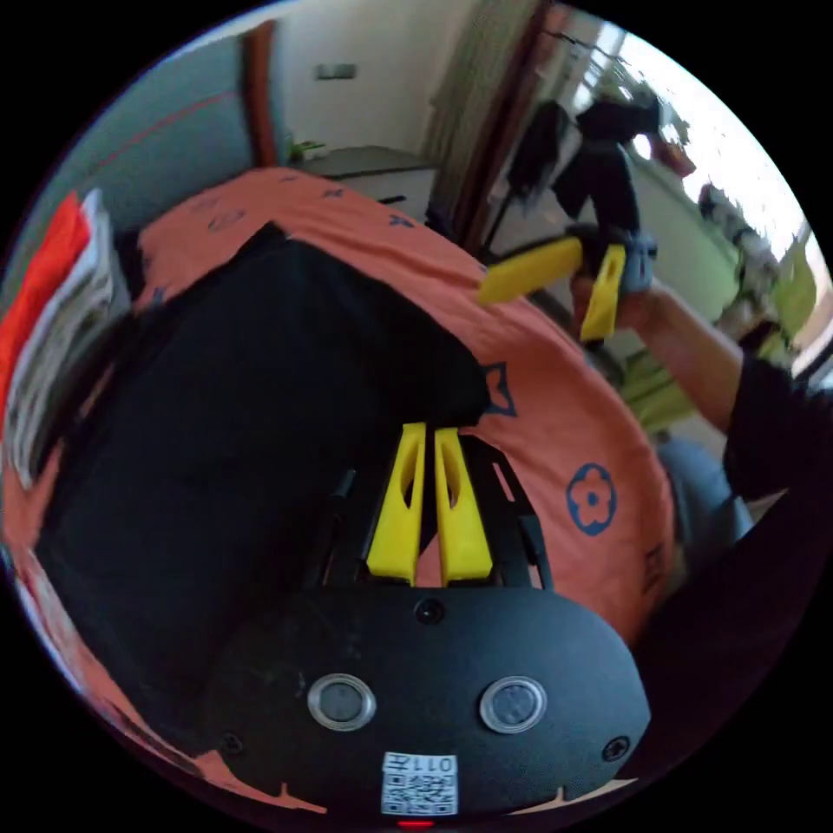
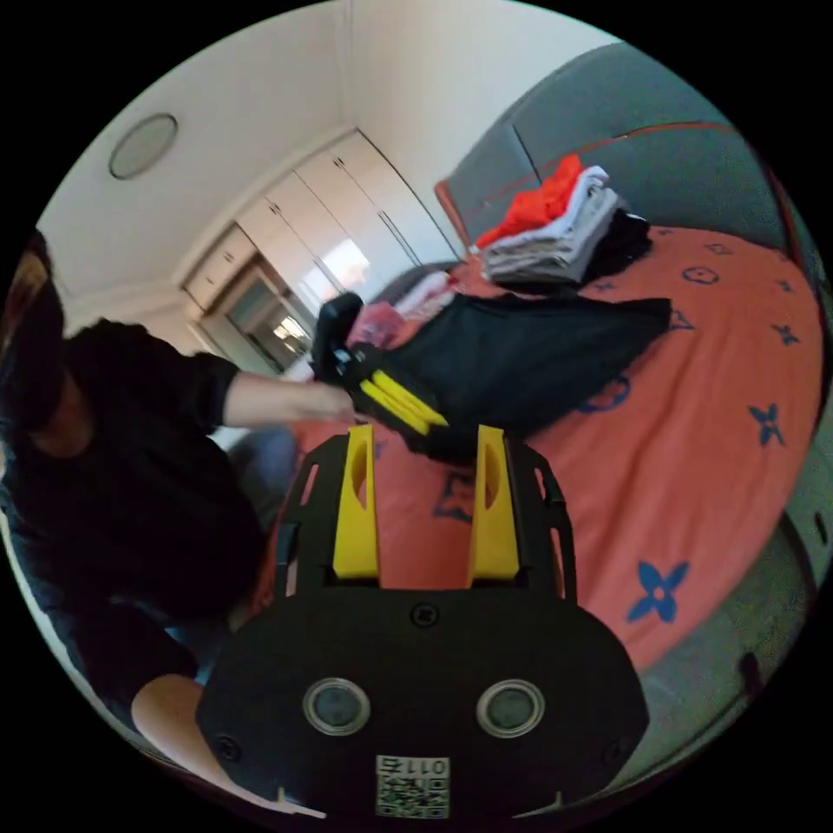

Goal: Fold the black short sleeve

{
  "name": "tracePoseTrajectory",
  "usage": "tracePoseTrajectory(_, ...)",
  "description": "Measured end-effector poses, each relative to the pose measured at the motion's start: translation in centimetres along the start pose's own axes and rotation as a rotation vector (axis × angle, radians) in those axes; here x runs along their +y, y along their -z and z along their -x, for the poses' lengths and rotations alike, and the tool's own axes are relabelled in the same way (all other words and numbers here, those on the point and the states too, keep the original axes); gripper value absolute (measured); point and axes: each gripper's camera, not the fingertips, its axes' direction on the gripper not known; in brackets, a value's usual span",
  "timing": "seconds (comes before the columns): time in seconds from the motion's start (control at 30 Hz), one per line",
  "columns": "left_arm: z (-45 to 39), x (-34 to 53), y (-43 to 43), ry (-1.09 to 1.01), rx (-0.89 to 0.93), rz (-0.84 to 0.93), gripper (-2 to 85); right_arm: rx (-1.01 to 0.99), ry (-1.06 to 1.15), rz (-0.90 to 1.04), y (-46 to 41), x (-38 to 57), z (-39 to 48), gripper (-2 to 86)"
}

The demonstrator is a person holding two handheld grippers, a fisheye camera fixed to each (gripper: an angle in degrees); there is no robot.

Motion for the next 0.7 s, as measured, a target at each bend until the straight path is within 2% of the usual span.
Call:
tracePoseTrajectory(0.07,3.5,1.9,-1.2,0.105,0.105,-0.068,0.8,0.063,-0.029,0.067,-1.1,0.3,-0.2,15.4)
tracePoseTrajectory(0.2,8.1,5.0,-5.7,0.221,0.297,-0.186,0.3,0.075,-0.002,0.018,-3.1,-1.1,1.1,14.9)
tracePoseTrajectory(0.27,9.4,5.5,-7.5,0.229,0.33,-0.198,0.2,0.115,0.053,0.031,-4.4,-2.7,2.2,14.7)
tracePoseTrajectory(0.4,12.4,6.4,-11.6,0.252,0.409,-0.214,0.1,0.145,0.122,0.184,-8.7,-7.0,3.3,13.8)
tracePoseTrajectory(0.5,13.9,6.8,-14.4,0.247,0.426,-0.231,0.2,0.094,0.147,0.183,-10.7,-9.7,4.0,13.5)
tracePoseTrajectory(0.63,15.3,7.2,-17.7,0.231,0.421,-0.25,0.2,0.119,0.178,0.155,-12.3,-12.7,5.0,13.6)
tracePoseTrajectory(0.7,16.2,7.2,-19.9,0.223,0.414,-0.252,0.4,0.12,0.173,0.238,-14.3,-14.5,5.0,14.3)
